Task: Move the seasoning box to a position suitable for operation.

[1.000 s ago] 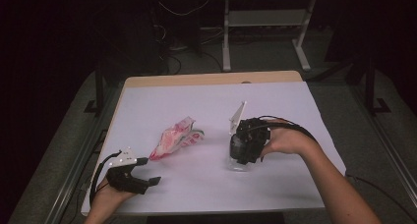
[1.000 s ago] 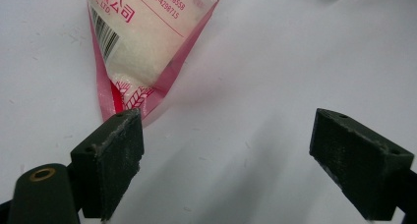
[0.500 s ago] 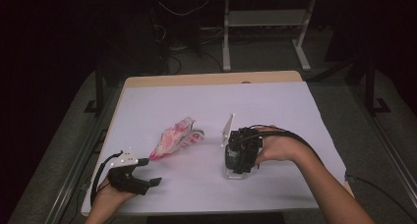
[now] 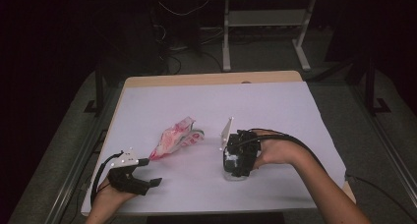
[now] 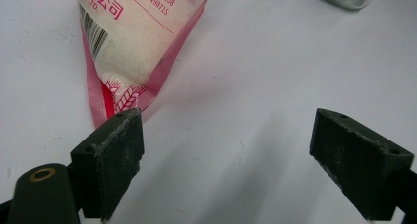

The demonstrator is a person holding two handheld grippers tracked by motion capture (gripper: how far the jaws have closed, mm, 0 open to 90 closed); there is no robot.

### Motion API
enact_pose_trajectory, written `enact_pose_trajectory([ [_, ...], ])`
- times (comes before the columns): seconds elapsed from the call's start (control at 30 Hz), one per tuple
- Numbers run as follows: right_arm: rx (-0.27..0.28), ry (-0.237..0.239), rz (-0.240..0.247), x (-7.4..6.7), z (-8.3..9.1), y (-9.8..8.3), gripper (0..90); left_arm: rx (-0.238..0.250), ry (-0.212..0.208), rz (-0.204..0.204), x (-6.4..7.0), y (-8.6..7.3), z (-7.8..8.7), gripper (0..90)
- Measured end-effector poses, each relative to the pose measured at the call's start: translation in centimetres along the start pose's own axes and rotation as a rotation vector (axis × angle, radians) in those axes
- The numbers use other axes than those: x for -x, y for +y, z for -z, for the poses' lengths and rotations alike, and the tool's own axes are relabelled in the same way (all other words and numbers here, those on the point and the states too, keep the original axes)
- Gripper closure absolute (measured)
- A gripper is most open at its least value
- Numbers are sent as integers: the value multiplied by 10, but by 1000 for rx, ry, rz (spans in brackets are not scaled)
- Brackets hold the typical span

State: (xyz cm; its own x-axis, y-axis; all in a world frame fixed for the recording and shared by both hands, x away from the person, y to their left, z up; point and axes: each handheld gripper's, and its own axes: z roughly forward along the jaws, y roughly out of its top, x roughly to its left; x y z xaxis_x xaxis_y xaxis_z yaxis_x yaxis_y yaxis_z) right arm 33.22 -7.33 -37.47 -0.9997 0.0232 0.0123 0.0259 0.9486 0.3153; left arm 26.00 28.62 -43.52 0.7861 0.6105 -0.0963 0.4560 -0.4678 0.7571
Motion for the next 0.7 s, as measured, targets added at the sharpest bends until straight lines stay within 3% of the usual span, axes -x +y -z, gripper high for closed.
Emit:
enact_pose_trajectory([
  [0.17, 52, -24, -27, 0, 7, -11, 24, 0, 0, -4, -1, 0, 0, 126],
  [0.2, 91, -38, -55, -2, 14, -19, 24, -1, 0, -5, -1, 0, 0, 126],
  [0.4, 203, -82, -116, -9, 37, -49, 24, 5, 1, 2, 0, 0, 0, 126],
  [0.6, 293, -115, -238, -18, 44, -88, 24, 3, 1, -1, 1, 1, 0, 126],
  [0.67, 303, -120, -253, -19, 43, -93, 25, 2, 1, -2, 1, 1, 0, 126],
  [0.7, 328, -133, -284, -22, 41, -104, 28, 8, 1, 2, 2, 1, 1, 126],
])
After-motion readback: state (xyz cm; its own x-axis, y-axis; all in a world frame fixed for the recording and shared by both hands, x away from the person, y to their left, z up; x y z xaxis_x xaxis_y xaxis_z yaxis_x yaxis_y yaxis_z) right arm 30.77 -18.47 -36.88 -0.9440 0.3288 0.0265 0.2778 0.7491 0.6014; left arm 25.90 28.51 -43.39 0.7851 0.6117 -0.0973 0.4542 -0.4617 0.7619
